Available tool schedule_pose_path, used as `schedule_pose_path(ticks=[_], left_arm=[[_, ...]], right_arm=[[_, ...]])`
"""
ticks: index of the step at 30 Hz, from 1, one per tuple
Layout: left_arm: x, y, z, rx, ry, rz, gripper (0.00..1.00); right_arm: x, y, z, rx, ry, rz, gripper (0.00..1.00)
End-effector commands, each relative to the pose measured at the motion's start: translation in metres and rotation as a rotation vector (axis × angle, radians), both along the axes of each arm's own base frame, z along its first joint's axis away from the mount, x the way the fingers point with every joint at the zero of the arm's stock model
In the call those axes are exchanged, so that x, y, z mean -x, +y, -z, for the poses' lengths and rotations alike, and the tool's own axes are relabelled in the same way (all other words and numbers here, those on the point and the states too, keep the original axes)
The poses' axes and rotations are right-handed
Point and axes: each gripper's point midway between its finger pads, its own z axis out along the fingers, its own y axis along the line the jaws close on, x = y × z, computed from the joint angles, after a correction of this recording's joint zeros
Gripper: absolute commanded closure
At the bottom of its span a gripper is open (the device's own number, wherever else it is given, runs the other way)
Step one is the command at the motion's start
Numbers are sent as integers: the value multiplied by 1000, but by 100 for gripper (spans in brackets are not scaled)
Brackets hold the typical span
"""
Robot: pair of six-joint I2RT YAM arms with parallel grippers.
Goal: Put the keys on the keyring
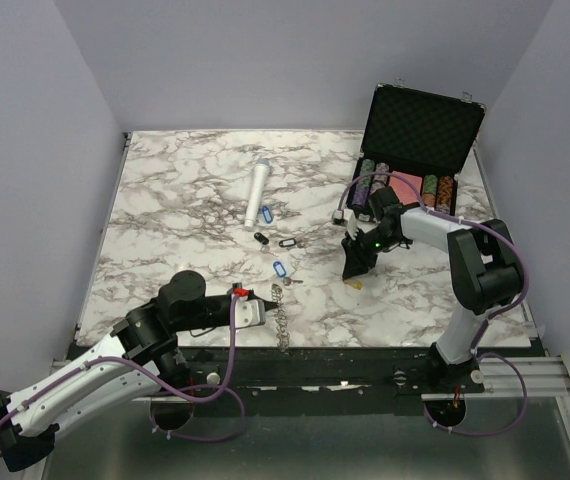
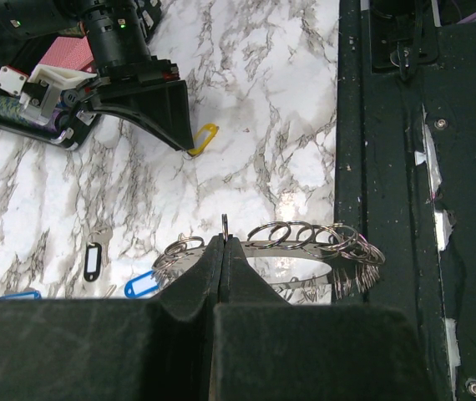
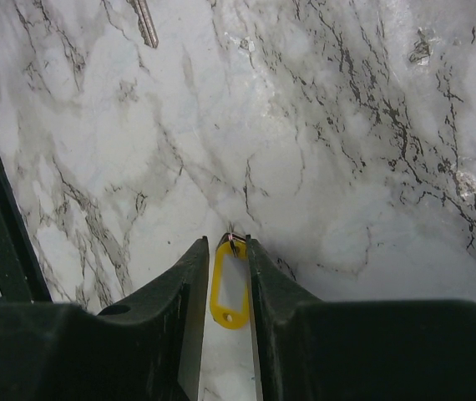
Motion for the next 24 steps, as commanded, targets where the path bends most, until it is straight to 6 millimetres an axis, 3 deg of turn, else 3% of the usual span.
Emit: schedule_pose_path(ticks=[1,24], left_arm=[[3,-2,-10,26,-25,31,100],[4,-2,-7,22,-18,33,100]], right_arm=[[-5,0,6,26,-8,6,68],[-1,-1,11,48,-16,-10,70]])
